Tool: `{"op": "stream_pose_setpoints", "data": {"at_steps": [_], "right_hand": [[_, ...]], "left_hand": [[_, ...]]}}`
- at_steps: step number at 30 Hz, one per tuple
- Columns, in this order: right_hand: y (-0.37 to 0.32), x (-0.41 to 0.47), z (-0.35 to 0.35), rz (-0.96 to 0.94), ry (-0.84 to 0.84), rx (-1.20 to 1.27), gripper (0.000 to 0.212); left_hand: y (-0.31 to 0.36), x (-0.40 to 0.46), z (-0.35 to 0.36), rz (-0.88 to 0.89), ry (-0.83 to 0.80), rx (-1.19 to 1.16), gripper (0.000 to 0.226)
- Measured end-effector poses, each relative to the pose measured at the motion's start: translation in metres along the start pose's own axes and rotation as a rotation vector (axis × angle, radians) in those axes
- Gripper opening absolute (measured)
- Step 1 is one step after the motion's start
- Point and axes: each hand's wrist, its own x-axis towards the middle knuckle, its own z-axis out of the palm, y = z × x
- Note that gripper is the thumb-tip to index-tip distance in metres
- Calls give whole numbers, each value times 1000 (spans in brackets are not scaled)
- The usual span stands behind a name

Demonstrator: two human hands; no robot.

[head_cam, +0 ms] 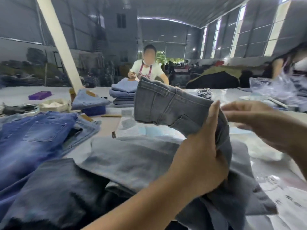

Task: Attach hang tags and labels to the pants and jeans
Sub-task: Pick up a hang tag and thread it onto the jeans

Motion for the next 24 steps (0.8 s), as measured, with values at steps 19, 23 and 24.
{"op": "stream_pose_setpoints", "data": {"at_steps": [19, 23, 24], "right_hand": [[35, -1, 50, -105, -13, -684, 42], [20, -4, 57, -349, 35, -718, 37], [12, -5, 62, -438, 49, -702, 38]], "left_hand": [[-77, -81, -90, -67, -129, 224, 58], [-100, -108, -116, -122, -223, 486, 82], [-101, -110, -113, -108, -182, 503, 79]]}}
